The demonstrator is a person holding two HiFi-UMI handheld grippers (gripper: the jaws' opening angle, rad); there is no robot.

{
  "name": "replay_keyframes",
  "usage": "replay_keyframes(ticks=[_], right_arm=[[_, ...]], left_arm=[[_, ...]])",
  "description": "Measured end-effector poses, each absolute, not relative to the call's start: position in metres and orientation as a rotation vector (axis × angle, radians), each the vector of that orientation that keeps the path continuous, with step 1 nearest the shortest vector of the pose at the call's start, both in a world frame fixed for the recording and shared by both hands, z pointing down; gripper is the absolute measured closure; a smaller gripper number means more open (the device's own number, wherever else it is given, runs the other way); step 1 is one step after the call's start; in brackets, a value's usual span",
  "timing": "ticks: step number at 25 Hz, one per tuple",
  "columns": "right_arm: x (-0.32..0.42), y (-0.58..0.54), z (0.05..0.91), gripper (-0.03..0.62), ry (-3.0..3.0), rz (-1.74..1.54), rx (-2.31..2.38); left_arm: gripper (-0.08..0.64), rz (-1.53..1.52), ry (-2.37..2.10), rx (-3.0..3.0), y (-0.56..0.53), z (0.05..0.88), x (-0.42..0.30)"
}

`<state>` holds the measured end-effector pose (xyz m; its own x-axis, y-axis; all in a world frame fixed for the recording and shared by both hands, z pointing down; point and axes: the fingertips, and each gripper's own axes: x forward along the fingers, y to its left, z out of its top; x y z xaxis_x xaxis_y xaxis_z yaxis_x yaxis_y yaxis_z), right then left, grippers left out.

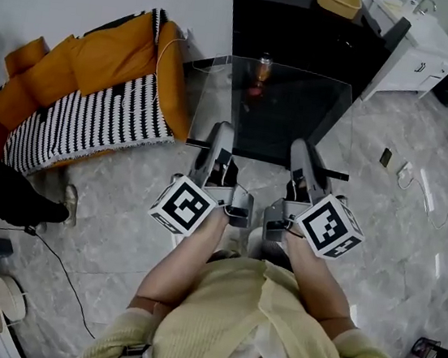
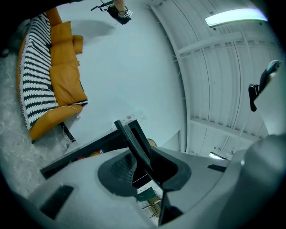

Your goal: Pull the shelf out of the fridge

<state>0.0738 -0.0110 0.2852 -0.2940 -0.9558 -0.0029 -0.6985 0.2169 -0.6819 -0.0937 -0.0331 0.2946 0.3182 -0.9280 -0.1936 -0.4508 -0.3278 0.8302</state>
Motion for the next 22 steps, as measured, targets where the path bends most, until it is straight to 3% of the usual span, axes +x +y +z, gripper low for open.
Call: replay_keyframes(ticks=[22], right_arm=[[0.066,-0.022,0.293,0.463,2.098,-0.849,-1.521]], left_arm=[[0.465,-0.911,-1.233,1.888,-0.040,0.300,-0.101]])
